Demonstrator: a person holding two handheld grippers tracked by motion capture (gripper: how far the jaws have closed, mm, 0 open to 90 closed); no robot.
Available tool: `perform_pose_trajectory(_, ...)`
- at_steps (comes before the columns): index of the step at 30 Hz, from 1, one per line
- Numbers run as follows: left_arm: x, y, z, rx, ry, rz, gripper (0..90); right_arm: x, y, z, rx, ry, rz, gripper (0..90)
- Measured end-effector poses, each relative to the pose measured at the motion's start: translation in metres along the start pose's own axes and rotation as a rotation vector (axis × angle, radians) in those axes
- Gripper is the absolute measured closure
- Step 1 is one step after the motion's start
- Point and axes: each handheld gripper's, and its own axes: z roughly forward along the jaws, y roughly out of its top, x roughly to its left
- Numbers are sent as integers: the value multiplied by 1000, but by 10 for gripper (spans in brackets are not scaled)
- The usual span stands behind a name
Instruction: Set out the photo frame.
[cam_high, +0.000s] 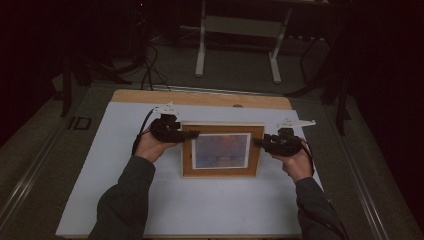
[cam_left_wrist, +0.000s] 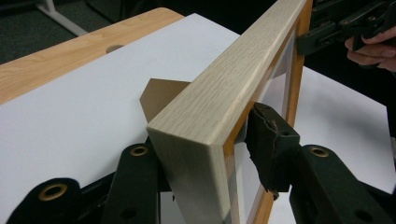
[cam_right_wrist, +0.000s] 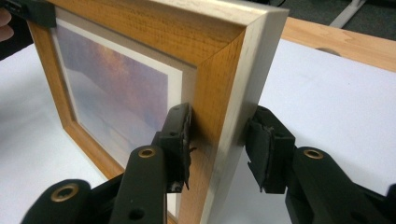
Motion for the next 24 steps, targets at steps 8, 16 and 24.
perform_pose_trajectory(8,1,0,0,0,5,-3,573,4,-3,-1,4,-10,0,614)
perform_pose_trajectory(16,2,0,1,-1,7,-8,561,6,-5,-2,6,-9,-9,619)
perform_pose_trajectory(24,1,1,0,5,12,-19,556,6,-6,-3,8,-8,-15,623)
